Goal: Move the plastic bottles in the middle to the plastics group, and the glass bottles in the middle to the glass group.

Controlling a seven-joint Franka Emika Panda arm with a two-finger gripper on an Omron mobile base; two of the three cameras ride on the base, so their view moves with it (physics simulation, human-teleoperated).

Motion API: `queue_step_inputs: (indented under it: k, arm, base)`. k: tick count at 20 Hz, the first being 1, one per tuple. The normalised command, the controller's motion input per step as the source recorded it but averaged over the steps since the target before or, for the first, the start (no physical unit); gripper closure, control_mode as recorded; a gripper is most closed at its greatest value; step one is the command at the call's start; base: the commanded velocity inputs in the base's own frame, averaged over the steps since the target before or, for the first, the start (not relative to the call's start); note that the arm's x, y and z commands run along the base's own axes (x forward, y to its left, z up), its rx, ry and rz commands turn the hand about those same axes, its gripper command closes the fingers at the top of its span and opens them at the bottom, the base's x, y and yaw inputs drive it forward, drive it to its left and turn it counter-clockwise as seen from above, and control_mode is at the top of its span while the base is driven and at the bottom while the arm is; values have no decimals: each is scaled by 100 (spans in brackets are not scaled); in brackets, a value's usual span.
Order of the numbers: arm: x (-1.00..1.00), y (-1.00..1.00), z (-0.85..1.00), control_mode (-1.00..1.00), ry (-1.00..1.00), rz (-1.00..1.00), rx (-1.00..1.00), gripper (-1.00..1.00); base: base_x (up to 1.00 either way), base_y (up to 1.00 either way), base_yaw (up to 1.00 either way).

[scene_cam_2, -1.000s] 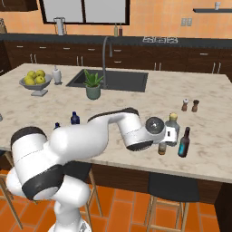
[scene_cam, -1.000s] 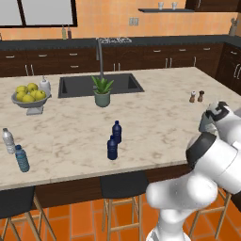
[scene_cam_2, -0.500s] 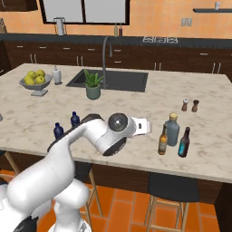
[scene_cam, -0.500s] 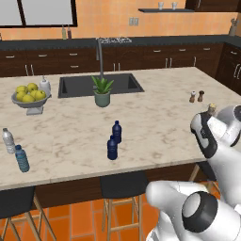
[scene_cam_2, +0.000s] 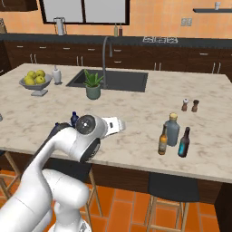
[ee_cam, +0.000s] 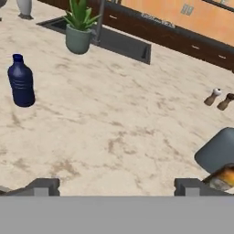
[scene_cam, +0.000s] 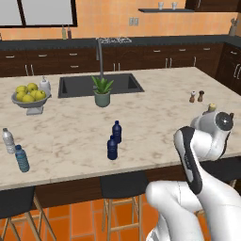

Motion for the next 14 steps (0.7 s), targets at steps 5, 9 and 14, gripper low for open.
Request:
queue_step_inputs:
  k: [5, 9, 14]
  arm:
    - [-19, 81, 6, -100, 17, 21, -6, -100]
    - [0, 84, 32, -100, 28, 17, -4, -100]
    - [8, 77, 1, -100, 15, 4, 5, -100]
  base:
    - [0, 0, 0]
    - [0, 0, 0]
    - [0, 0, 0]
